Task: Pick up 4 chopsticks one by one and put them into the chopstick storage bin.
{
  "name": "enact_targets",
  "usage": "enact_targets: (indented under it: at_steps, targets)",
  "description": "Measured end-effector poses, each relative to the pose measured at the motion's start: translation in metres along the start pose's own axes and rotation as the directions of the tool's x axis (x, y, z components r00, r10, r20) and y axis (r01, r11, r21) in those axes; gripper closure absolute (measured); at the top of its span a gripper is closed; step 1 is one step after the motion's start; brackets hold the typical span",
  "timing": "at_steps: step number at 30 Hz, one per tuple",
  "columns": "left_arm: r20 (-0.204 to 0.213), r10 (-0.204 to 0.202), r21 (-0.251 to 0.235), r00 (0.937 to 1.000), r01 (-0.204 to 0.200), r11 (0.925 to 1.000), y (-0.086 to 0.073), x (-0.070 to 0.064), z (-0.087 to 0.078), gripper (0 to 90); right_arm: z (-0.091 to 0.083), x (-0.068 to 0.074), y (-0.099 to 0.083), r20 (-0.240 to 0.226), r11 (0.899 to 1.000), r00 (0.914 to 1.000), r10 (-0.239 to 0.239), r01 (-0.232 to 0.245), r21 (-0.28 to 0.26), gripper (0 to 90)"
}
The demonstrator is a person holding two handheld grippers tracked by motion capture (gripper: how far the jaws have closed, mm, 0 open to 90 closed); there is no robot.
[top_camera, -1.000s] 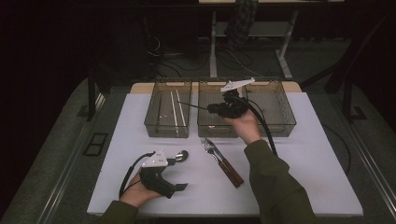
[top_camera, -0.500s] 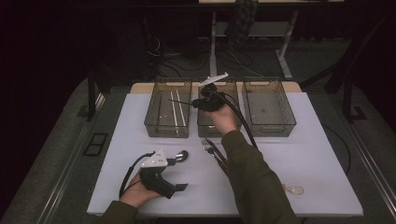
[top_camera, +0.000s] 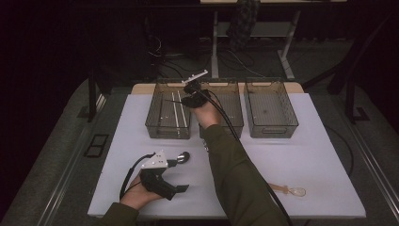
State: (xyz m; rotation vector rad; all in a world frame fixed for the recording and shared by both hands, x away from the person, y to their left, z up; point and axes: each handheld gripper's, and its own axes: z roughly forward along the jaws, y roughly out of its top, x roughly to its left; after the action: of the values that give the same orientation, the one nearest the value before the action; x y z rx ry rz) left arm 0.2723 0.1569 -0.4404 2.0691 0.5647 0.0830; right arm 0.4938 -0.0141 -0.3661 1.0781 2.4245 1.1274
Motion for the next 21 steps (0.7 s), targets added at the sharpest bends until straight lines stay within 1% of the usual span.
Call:
enact_targets:
  at_steps: [1,5,6,7,10,11,12,13,14,17,19,20,21]
  targets:
    - [0.001,0.0,-0.001,1.0,0.0,1.0,0.0,0.0,0.0,0.0,0.003,0.001,0.001,-0.003,1.0,1.0,0.007,-0.007,0.002,84.8]
    - [0.005,-0.003,-0.004,1.0,0.003,1.0,0.0,0.0,0.0,0.0,0.014,0.003,0.002,0.017,1.0,0.9997,0.017,-0.017,0.022,84.8]
    - [0.005,-0.003,-0.004,1.0,0.003,1.0,0.0,0.0,0.0,0.0,0.016,0.003,0.003,0.03,0.999,0.9994,0.019,-0.02,0.026,84.7]
    - [0.006,-0.001,-0.003,1.0,0.001,1.0,0.0,0.0,0.0,0.0,0.019,0.003,0.003,0.03,0.999,0.9992,0.026,-0.027,0.025,84.7]
    - [0.008,-0.001,-0.004,1.0,0.001,1.0,0.0,0.0,0.0,0.0,0.025,0.005,0.003,0.006,0.999,0.9988,0.048,-0.048,0.022,83.9]
    - [0.009,-0.002,-0.003,1.0,0.002,1.0,0.0,0.001,0.0,0.0,0.027,0.007,0.003,-0.004,0.998,0.9986,0.053,-0.053,0.029,82.7]
    - [0.008,-0.002,-0.004,1.0,0.002,1.0,0.0,0.001,0.0,0.0,0.029,0.009,0.004,-0.019,0.998,0.9986,0.05,-0.049,0.039,78.2]
    - [0.008,-0.001,-0.004,1.0,0.001,1.0,0.0,0.001,0.0,0.0,0.029,0.012,0.005,-0.013,0.999,0.9994,0.031,-0.031,0.032,73.0]
    - [0.008,0.002,-0.003,1.0,-0.001,1.0,0.0,0.0,-0.001,0.0,0.027,0.014,0.006,-0.001,0.999,0.9998,0.018,-0.018,0.027,69.8]
    - [0.008,0.006,-0.001,0.9999,-0.006,1.0,0.0,0.0,0.0,0.0,0.018,0.014,0.007,-0.022,0.999,0.9993,0.031,-0.03,0.019,61.3]
    - [0.007,0.008,0.001,0.9999,-0.008,1.0,0.0,0.0,0.0,0.0,0.012,0.011,0.007,-0.061,0.999,0.9973,0.04,-0.039,0.018,56.2]
    - [0.007,0.006,0.0,1.0,-0.006,1.0,0.0,0.0,0.0,0.0,0.008,0.01,0.007,-0.064,0.999,0.9974,0.032,-0.031,0.019,54.7]
    - [0.006,0.005,-0.001,1.0,-0.005,1.0,0.0,0.0,0.0,0.0,0.004,0.01,0.006,-0.067,1.0,0.9974,0.026,-0.025,0.009,53.5]
